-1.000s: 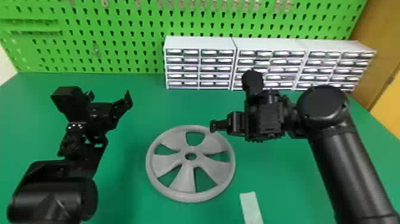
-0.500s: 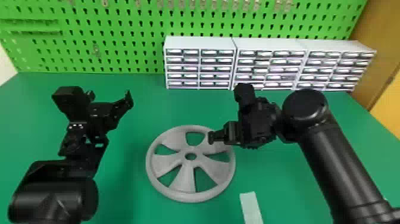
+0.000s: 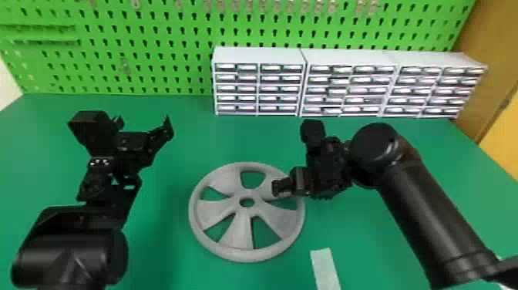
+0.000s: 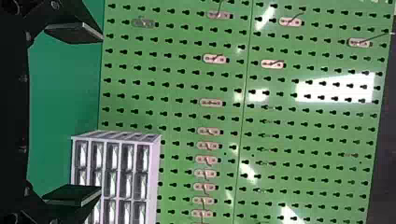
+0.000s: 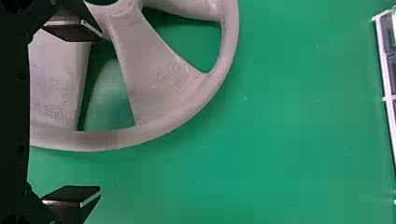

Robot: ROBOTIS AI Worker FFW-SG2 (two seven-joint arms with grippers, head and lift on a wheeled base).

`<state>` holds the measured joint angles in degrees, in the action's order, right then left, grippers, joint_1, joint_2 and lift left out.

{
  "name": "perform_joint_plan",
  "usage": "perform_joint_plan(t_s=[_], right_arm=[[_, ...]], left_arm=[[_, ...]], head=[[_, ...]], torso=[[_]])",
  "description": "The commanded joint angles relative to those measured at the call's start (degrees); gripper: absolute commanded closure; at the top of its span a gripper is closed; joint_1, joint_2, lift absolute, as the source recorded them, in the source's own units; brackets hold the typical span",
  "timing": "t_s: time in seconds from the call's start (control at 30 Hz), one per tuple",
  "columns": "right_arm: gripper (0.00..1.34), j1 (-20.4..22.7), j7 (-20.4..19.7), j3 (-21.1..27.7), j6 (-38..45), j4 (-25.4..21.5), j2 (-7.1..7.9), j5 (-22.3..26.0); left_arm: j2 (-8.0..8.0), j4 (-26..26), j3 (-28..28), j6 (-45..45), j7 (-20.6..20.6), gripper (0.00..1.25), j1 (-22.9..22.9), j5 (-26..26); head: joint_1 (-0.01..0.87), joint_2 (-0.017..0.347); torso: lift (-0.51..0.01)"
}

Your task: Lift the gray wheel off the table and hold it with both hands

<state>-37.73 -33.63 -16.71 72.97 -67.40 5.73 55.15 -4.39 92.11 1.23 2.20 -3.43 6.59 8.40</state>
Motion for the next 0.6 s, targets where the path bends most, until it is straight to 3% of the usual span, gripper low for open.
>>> perform_joint_plan(t_s=[0.0, 0.13, 0.57], right_arm=[[0.17, -0.77, 2.08, -1.22, -1.25, 2.45, -0.11, -2.41], [0.17, -1.21, 4.63, -2.45, -2.21, 4.12, -0.11, -4.35], [0.17, -1.56, 7.61, -3.60, -3.80, 6.50, -0.37, -8.39]], left_arm=[[0.00, 0.00, 0.00, 0.00, 0.00, 0.14, 0.00, 0.03], [0.00, 0.08, 0.00, 0.00, 0.00, 0.14, 0.00, 0.03], [0.00, 0.08, 0.09, 0.00, 0.00, 0.14, 0.09, 0.03]], head=[[0.711, 0.015], [0.711, 0.015], [0.711, 0.015]], torso=[[-0.098], [-0.098], [-0.098]])
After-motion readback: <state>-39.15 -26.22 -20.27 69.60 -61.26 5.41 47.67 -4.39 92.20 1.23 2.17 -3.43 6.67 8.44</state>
